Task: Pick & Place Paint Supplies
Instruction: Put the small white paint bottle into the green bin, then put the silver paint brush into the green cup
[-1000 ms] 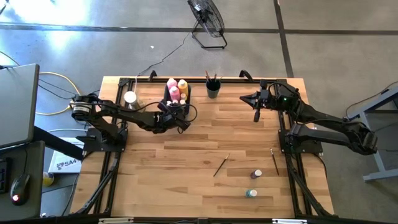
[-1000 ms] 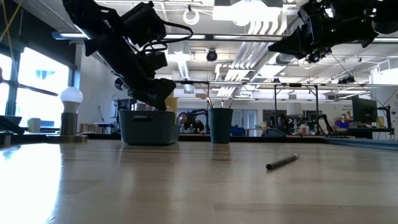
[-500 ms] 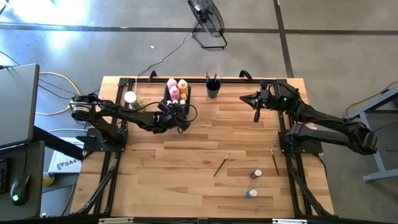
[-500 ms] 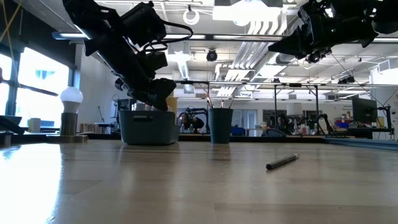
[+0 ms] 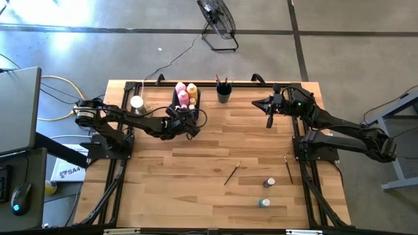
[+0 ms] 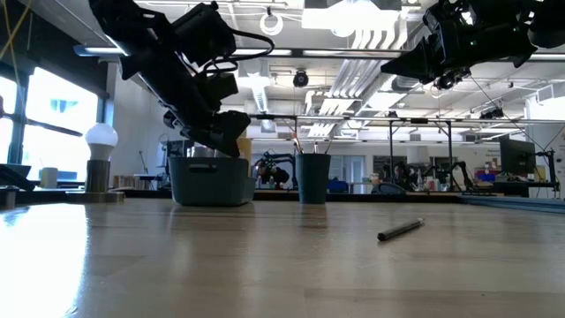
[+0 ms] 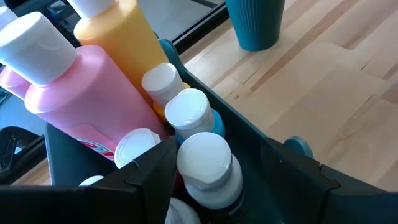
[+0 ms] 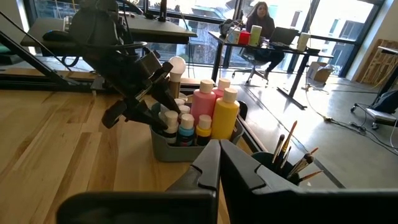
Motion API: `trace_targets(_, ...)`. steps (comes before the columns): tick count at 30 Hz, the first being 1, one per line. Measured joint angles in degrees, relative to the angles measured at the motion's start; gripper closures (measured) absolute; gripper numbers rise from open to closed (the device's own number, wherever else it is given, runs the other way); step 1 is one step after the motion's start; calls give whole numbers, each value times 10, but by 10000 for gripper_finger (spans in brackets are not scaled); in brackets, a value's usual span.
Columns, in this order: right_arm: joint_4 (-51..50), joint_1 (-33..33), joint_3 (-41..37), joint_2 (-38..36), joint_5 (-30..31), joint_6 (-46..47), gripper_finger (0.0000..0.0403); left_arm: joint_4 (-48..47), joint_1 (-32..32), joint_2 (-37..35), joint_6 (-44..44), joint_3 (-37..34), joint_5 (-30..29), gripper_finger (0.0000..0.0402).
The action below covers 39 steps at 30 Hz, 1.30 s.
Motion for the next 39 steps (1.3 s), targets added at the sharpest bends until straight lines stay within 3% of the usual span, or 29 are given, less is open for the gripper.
trace_targets(9,0,0,0,0,0,0,401,26,0,0,1,0,-2,178)
trace_targets(12,0,0,0,0,0,0,401,35,0,0,41,8,-4,178)
trace_targets(24,0,0,0,0,0,0,401,-44,-14,-5,162,123,-21,178)
trace_targets(39,0,0,0,0,-2,0,401,-69,-37,-5,161,148,-30,178)
